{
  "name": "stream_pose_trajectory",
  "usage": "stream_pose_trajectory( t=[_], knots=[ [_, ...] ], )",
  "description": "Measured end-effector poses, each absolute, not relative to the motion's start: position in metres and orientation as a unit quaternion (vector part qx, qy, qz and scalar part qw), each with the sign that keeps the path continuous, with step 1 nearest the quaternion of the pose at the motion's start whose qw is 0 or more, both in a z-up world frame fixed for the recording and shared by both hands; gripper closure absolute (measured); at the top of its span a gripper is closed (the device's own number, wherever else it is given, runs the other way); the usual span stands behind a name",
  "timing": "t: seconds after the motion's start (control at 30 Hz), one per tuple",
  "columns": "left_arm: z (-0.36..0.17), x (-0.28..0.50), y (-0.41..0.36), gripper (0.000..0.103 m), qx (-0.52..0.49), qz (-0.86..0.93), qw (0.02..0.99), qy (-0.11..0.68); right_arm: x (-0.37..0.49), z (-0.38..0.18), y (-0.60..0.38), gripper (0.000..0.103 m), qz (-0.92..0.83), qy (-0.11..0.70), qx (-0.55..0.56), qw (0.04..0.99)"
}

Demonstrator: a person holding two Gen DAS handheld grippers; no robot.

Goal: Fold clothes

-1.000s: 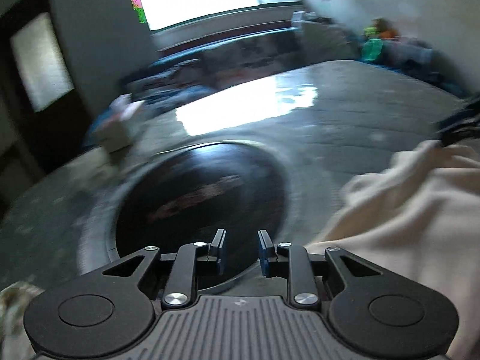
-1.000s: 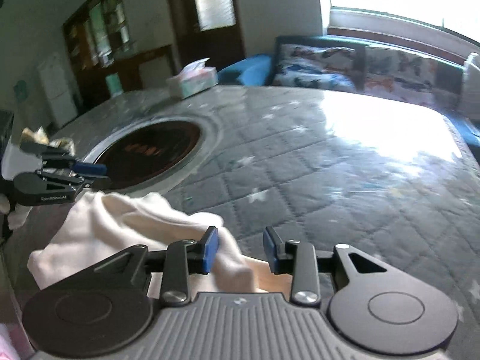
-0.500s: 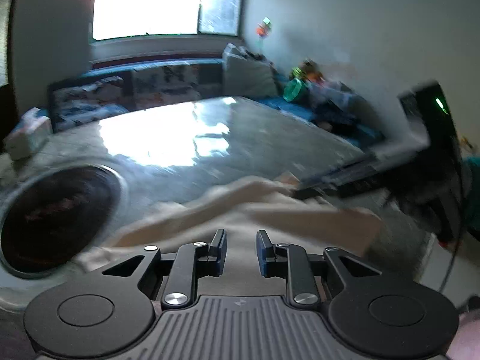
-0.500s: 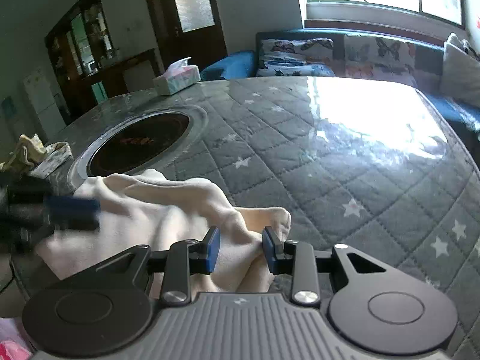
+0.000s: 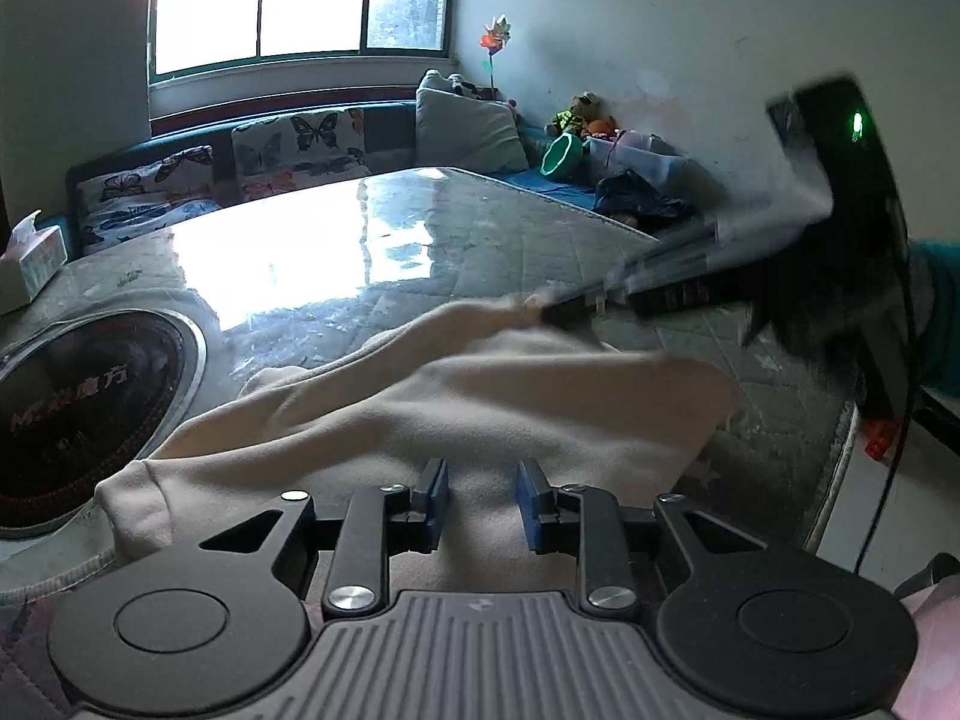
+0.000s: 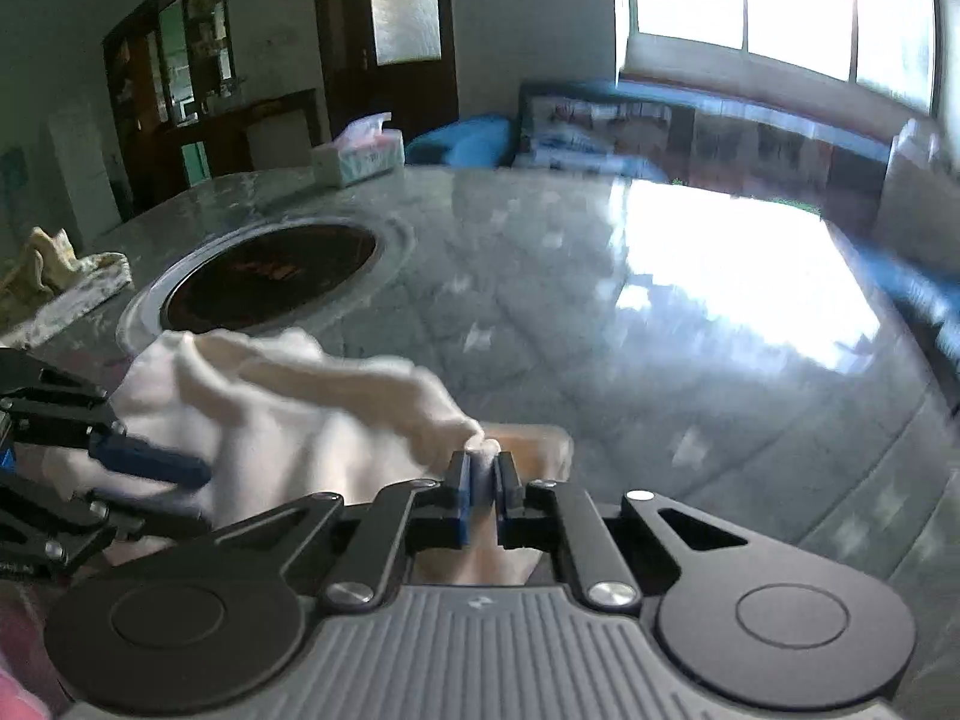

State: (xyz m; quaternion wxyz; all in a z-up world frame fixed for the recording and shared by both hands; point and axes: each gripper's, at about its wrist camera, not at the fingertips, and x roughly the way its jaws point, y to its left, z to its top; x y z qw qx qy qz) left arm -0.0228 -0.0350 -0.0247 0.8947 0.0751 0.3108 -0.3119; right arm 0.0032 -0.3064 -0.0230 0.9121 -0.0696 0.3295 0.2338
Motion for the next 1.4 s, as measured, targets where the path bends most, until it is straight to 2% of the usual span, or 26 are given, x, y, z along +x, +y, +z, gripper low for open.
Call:
stream_pose_trajectory(
  t=[0.07, 0.27, 0.37, 0.43, 0.47, 0.63, 0.67, 0.7, 0.77, 0.97, 1.07, 1.4],
  knots=[
    [-0.026, -0.023, -0.034, 0.074, 0.075, -0.313, 0.894, 0.311, 0.005, -0.016, -0.304, 0.103, 0.217, 0.311, -0.094, 0.920],
    [-0.026, -0.024, -0.035, 0.072, 0.075, -0.314, 0.895, 0.309, 0.022, -0.029, -0.311, 0.103, 0.200, 0.335, -0.075, 0.918],
    [-0.022, -0.024, -0.037, 0.070, 0.077, -0.316, 0.894, 0.307, 0.020, -0.026, -0.316, 0.094, 0.219, 0.340, -0.042, 0.914],
    [-0.018, -0.024, -0.044, 0.070, 0.077, -0.332, 0.892, 0.298, 0.020, -0.022, -0.317, 0.079, 0.234, 0.341, -0.032, 0.910],
    [-0.016, -0.024, -0.048, 0.070, 0.076, -0.340, 0.890, 0.293, 0.021, -0.021, -0.318, 0.078, 0.238, 0.344, -0.029, 0.908],
    [-0.015, -0.020, -0.076, 0.070, 0.081, -0.396, 0.872, 0.278, 0.032, -0.033, -0.325, 0.080, 0.258, 0.381, 0.009, 0.888],
    [-0.018, -0.017, -0.081, 0.068, 0.081, -0.402, 0.868, 0.280, 0.032, -0.034, -0.324, 0.084, 0.261, 0.383, 0.008, 0.886],
    [-0.021, -0.014, -0.087, 0.067, 0.082, -0.408, 0.864, 0.282, 0.032, -0.035, -0.324, 0.096, 0.263, 0.383, 0.007, 0.885],
    [-0.026, -0.008, -0.097, 0.067, 0.082, -0.420, 0.857, 0.286, 0.031, -0.034, -0.321, 0.099, 0.261, 0.379, -0.005, 0.888],
    [-0.037, -0.006, -0.112, 0.063, 0.086, -0.447, 0.843, 0.287, 0.025, -0.023, -0.310, 0.099, 0.251, 0.345, -0.059, 0.903],
    [-0.036, -0.005, -0.113, 0.061, 0.075, -0.449, 0.844, 0.284, 0.032, -0.040, -0.311, 0.099, 0.237, 0.359, -0.065, 0.900],
    [-0.033, -0.010, -0.119, 0.059, 0.075, -0.471, 0.837, 0.269, 0.007, -0.005, -0.319, 0.095, 0.306, 0.348, -0.013, 0.886]
  ],
)
